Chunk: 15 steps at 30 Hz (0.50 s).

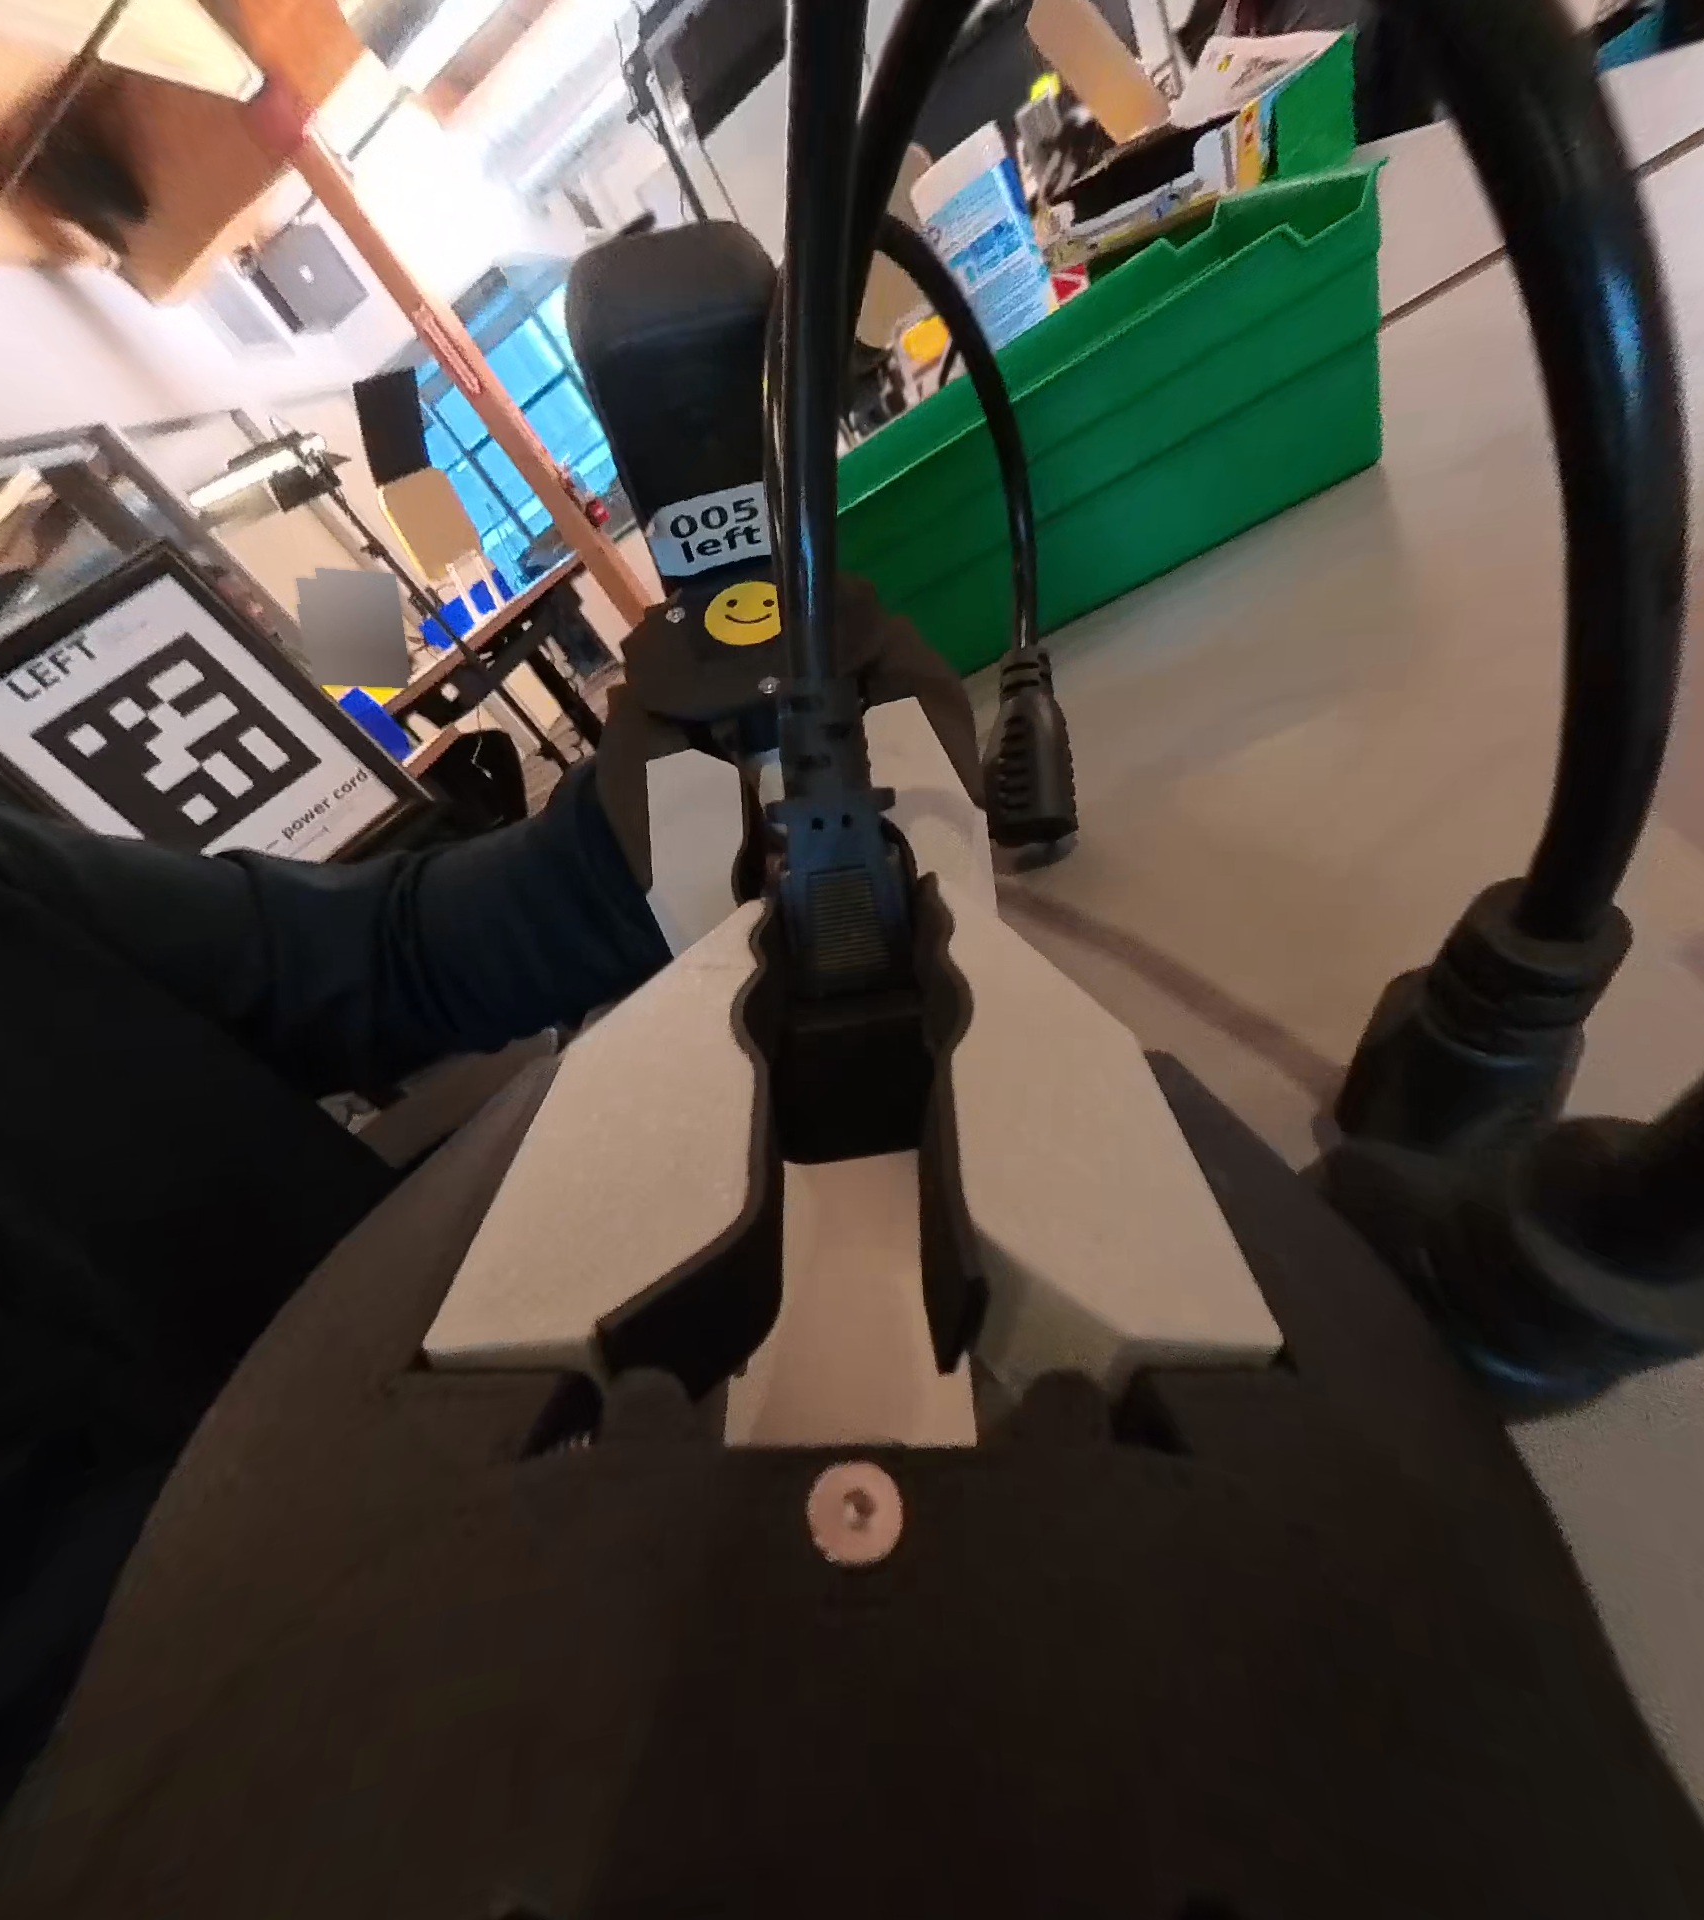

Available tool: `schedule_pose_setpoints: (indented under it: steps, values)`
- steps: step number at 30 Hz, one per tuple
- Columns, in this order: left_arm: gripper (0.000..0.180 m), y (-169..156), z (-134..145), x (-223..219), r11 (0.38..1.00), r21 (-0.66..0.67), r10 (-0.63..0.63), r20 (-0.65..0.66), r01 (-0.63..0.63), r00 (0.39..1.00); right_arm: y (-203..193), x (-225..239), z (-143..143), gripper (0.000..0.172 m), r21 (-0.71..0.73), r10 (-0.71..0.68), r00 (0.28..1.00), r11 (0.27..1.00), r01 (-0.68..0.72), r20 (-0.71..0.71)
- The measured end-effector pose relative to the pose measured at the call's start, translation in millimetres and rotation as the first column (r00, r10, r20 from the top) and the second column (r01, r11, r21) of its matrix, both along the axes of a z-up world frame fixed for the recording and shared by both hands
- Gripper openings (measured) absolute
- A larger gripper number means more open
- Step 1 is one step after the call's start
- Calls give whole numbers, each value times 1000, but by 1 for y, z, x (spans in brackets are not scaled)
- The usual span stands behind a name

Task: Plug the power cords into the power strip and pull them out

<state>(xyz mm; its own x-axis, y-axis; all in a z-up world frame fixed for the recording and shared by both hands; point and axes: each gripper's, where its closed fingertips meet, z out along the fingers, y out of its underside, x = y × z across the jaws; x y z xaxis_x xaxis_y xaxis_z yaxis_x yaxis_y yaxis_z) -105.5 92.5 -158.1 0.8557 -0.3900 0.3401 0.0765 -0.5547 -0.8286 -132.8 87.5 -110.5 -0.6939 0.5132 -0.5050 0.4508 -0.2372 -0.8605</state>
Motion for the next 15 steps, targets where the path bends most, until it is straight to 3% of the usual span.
schedule_pose_setpoints:
  steps: [15]
  values:
    - [45, 14, 3, -12, 992, 30, 123, 0, -123, 992, 19, -17, 5, 19, -135, -168, 985, 976, 173, 48]
